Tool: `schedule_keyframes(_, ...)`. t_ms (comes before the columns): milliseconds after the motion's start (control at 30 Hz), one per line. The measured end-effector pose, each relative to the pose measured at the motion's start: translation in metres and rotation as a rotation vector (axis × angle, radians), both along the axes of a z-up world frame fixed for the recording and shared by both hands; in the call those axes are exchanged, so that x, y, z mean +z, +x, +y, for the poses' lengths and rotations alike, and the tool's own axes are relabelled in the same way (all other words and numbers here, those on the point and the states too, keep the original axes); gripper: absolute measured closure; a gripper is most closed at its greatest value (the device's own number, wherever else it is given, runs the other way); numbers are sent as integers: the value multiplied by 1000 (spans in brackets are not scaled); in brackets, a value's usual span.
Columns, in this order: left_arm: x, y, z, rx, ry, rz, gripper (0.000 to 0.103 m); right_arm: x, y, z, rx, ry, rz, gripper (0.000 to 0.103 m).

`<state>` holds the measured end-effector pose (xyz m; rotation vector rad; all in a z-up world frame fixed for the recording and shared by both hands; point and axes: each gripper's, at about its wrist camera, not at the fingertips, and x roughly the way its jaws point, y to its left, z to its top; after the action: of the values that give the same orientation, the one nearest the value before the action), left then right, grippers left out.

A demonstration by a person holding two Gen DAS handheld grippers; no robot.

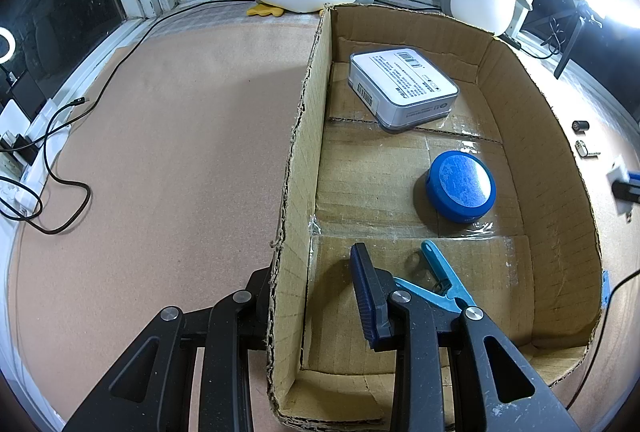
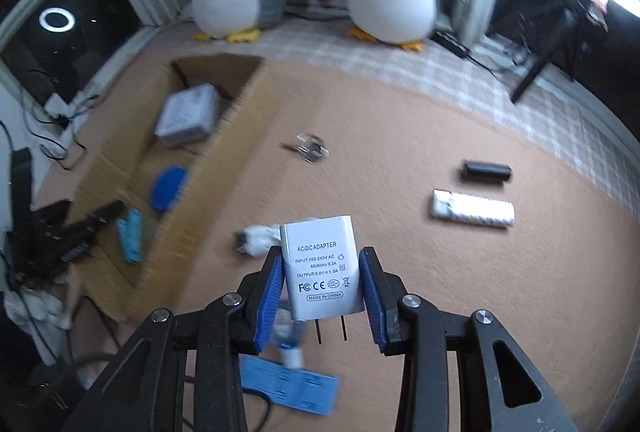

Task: Organize rigid objects
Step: 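Carry the white adapter into the cardboard box and open the right tool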

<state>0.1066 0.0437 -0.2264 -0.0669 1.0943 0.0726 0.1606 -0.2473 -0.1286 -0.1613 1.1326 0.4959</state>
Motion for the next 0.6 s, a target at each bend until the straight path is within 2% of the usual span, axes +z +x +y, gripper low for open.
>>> schedule_keyframes(267,0,0,1,5,-10,-1,71,30,-23,81,171,59,-26,69)
schedule_keyframes(467,0,-1,3,9,-17,-2,71,17,-42,127,272,22,-9,69)
schedule_keyframes(600,0,-1,3,7,-14,-3,71,3,-47,137,298,0,11,69)
